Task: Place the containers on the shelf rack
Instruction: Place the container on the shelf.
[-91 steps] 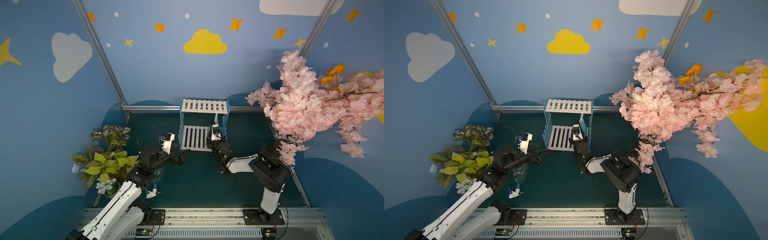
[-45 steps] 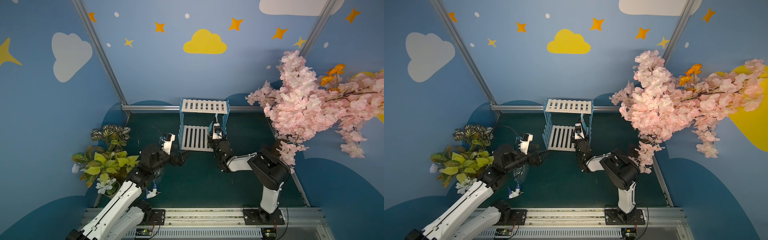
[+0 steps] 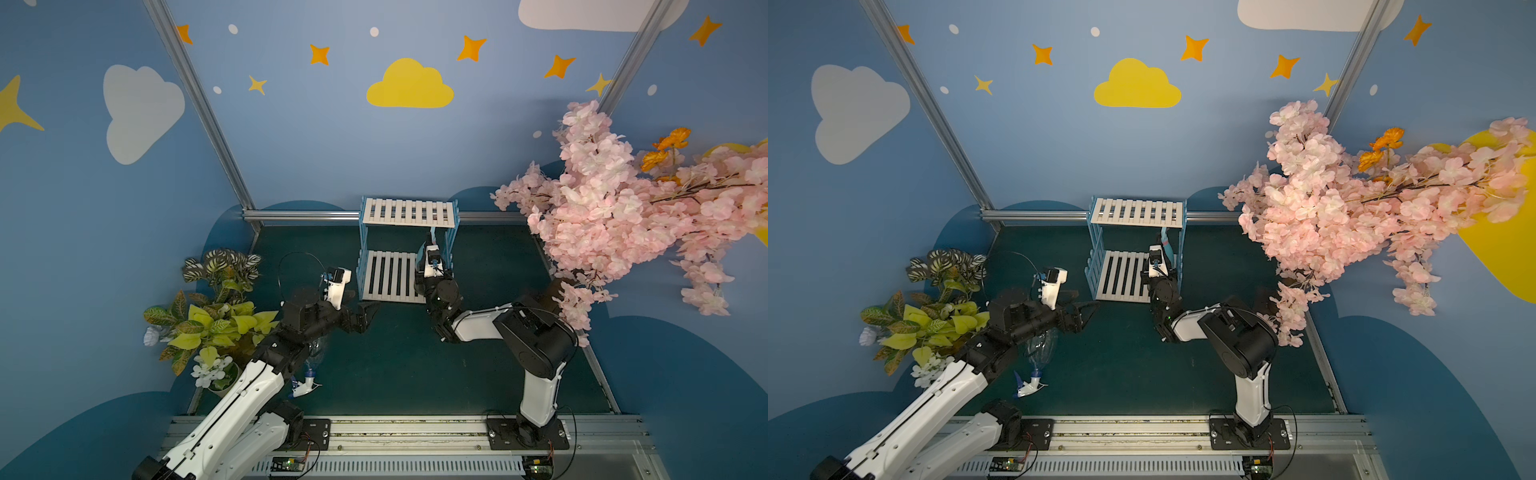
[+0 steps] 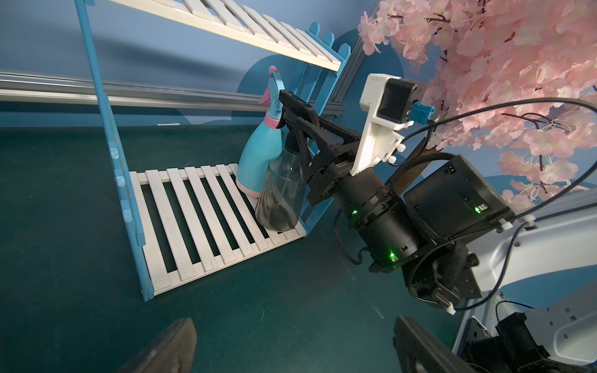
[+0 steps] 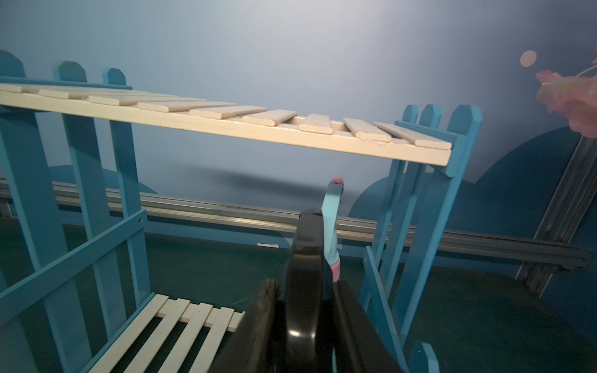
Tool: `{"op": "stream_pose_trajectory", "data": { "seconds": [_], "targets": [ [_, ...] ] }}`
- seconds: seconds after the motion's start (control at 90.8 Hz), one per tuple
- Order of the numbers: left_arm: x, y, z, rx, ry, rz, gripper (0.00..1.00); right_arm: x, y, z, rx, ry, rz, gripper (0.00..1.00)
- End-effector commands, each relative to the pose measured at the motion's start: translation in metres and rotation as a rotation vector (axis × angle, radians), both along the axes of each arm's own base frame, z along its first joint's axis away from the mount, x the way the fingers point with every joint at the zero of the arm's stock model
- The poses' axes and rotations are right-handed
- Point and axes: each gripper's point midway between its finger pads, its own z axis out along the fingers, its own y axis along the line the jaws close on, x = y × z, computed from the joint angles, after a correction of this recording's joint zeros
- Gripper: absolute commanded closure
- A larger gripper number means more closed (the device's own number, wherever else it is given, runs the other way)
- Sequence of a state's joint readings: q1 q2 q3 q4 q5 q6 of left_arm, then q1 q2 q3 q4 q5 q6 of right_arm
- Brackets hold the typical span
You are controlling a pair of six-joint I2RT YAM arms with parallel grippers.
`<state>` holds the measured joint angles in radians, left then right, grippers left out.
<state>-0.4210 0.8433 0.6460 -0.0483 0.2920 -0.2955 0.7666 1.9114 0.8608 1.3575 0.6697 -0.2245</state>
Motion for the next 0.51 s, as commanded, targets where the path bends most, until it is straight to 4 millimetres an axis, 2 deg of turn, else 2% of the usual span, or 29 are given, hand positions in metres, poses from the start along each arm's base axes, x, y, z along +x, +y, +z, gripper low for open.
{"op": "stream_pose_trajectory", "data": {
  "seconds": [0.0,0.297,0.44,0.496],
  "targets": [
    [0.000,-0.002,0.007,-0.013,-0.009,-0.011,0.00,0.002,-0.004,0.011,0.052,-0.035,-0.017,1.00],
    [-0.001,-0.006,0.003,-0.028,0.000,-0.029,0.01,0.000,-0.009,-0.001,0.087,-0.005,-0.026,1.00],
    [-0.002,-0.008,0.000,-0.032,0.010,-0.039,0.01,0.001,-0.013,-0.001,0.098,-0.003,-0.052,0.90],
    [-0.002,-0.008,0.000,-0.034,0.008,-0.039,0.01,0.001,-0.013,-0.001,0.100,-0.003,-0.054,0.82]
  ]
}}
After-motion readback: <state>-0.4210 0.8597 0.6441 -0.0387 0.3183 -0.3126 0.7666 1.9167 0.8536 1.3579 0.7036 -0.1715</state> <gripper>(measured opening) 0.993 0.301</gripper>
